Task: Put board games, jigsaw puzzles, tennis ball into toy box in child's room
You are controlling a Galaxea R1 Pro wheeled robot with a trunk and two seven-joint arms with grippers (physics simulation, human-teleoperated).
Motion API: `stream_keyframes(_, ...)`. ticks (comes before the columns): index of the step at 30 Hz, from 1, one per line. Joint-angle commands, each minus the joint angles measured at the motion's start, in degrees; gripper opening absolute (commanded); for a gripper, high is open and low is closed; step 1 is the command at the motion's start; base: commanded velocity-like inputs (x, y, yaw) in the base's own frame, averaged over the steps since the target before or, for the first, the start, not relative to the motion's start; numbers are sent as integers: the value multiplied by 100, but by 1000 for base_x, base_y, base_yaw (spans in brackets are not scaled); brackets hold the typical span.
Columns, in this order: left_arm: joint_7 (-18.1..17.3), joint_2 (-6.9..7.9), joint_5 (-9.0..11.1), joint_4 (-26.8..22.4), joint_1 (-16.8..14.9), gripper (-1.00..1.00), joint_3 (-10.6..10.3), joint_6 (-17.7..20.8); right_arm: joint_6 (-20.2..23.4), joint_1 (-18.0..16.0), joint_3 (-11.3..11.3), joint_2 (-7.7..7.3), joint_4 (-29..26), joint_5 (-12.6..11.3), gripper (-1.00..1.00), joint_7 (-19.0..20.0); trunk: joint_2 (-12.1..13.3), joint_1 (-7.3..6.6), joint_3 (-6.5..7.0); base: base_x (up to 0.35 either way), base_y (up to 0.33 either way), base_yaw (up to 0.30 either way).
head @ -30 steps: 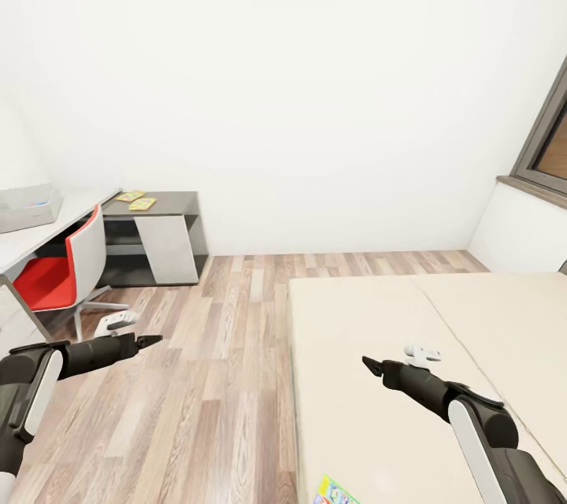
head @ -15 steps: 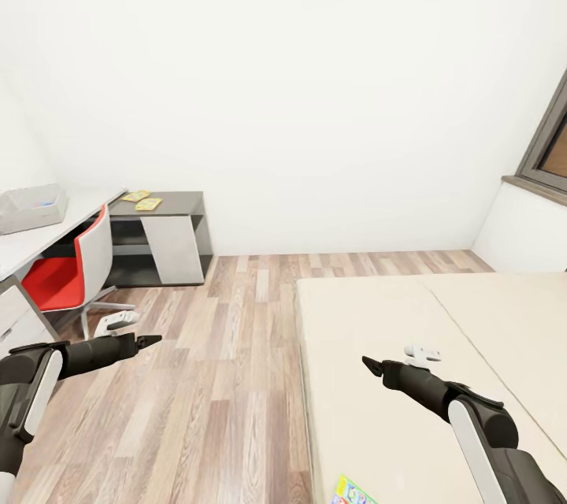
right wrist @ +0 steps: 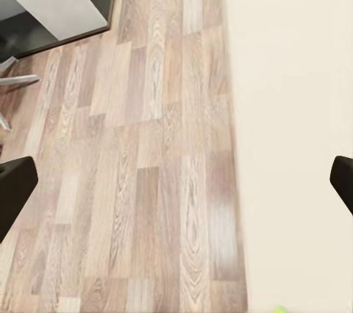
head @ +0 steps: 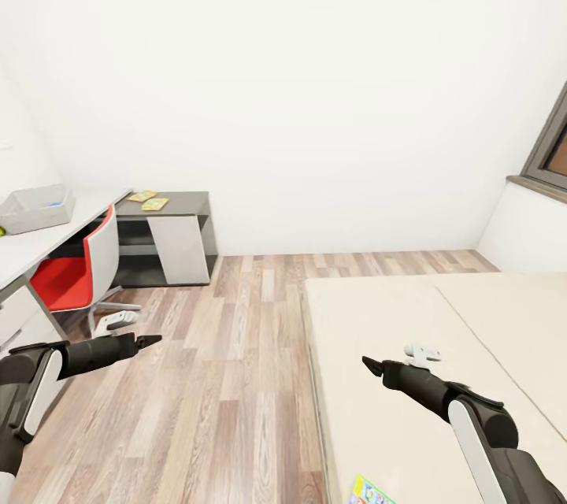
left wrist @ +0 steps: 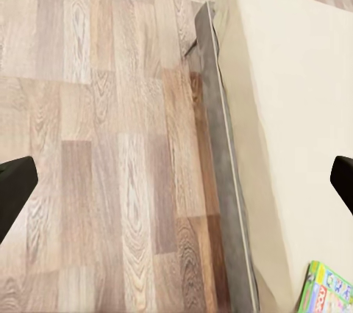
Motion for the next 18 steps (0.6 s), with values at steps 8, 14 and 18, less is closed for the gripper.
stream_keyframes(8,13,1,43,0,-5,100,5,45,33,-6,-9,1,-5,19,100,36,-13,4,-13,0,143,0)
stream_keyframes(14,13,2,45,0,-5,100,5,45,33,-6,-9,1,-5,19,100,36,-13,4,-13,0,144,0)
stream_keyframes(18,13,1,46,0,-5,100,5,45,33,-6,-9,1,-5,19,100,36,-13,4,-13,0,144,0)
